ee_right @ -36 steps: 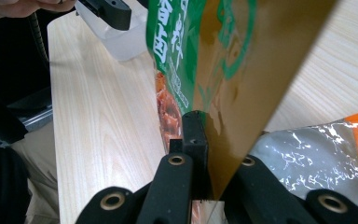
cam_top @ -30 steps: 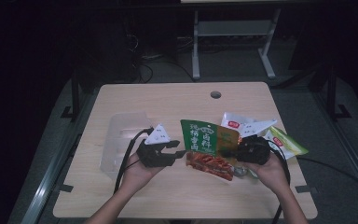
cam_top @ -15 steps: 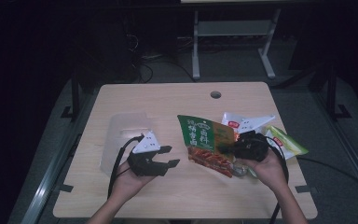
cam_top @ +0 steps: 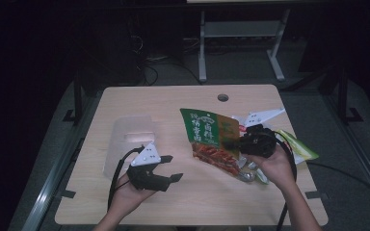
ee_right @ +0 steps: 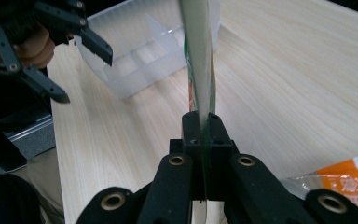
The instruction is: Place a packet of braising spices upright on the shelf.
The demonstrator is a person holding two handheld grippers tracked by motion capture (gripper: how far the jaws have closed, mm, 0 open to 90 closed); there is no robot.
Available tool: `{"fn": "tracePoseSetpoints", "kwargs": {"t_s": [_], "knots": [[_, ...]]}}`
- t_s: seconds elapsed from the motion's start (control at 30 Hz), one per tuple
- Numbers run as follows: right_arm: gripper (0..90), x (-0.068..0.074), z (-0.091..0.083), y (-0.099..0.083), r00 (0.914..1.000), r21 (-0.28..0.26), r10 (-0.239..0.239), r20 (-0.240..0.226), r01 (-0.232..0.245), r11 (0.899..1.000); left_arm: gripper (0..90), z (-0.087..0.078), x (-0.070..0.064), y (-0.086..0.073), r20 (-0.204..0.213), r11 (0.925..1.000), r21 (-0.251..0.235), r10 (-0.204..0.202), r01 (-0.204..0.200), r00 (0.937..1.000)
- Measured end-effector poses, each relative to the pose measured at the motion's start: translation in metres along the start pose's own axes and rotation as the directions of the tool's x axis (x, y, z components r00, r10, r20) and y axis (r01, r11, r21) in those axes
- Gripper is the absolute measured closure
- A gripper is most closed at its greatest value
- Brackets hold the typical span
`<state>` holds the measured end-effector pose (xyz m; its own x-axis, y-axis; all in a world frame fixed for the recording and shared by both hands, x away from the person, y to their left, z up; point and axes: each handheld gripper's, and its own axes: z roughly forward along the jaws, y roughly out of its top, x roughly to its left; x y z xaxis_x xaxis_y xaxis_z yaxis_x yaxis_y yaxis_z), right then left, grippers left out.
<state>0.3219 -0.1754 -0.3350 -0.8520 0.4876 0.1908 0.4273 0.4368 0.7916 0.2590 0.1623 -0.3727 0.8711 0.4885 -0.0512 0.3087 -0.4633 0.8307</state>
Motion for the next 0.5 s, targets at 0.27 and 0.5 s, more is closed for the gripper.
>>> {"fn": "tracePoseSetpoints", "kwargs": {"t_s": [0.27, 0.5], "knots": [[89.9, -0.002, 0.001, 0.010, 1.0000, 0.003, -0.003, -0.006, 0.003, 1.000, 29.4, -0.003, -0.004, -0.009, -0.007, 0.9997, 0.024, 0.003, -0.002, 1.0000], [89.9, -0.003, 0.003, 0.016, 0.9998, 0.003, -0.006, -0.017, 0.006, 1.000, 28.2, -0.004, -0.008, -0.013, 0.004, 0.9990, 0.034, 0.028, -0.028, 0.9996]]}}
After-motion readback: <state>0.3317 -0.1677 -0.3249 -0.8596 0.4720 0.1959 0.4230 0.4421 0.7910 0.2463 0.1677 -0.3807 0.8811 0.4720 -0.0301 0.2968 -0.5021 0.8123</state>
